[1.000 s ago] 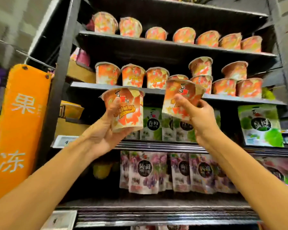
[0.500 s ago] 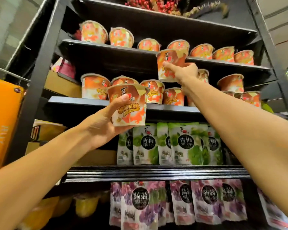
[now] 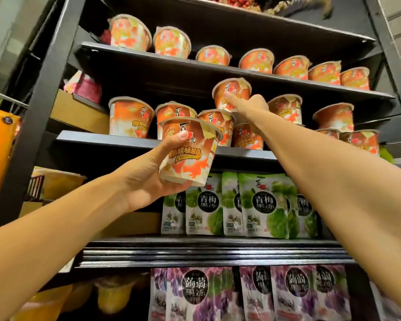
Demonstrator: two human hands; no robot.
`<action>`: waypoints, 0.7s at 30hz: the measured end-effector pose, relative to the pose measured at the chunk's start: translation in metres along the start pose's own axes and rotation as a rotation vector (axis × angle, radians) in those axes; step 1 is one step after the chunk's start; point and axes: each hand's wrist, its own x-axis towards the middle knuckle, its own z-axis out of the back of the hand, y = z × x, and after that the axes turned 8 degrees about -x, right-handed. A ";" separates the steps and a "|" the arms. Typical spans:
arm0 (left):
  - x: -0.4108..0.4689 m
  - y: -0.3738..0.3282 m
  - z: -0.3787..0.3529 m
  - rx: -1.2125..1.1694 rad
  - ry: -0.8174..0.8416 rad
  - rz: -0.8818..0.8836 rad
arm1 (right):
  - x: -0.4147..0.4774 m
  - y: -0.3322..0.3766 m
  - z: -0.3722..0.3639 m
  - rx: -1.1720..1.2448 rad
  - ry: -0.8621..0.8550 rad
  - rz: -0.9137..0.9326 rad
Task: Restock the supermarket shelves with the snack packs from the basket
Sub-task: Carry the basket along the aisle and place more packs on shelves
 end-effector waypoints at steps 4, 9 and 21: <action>0.002 -0.005 0.000 0.082 -0.045 0.008 | 0.004 0.005 -0.003 -0.048 0.063 -0.021; 0.001 -0.019 -0.007 0.141 -0.067 -0.086 | -0.019 -0.012 -0.002 -0.047 -0.118 0.136; 0.065 -0.100 -0.055 0.485 -0.215 -0.375 | -0.086 -0.081 -0.012 -0.330 -0.350 0.689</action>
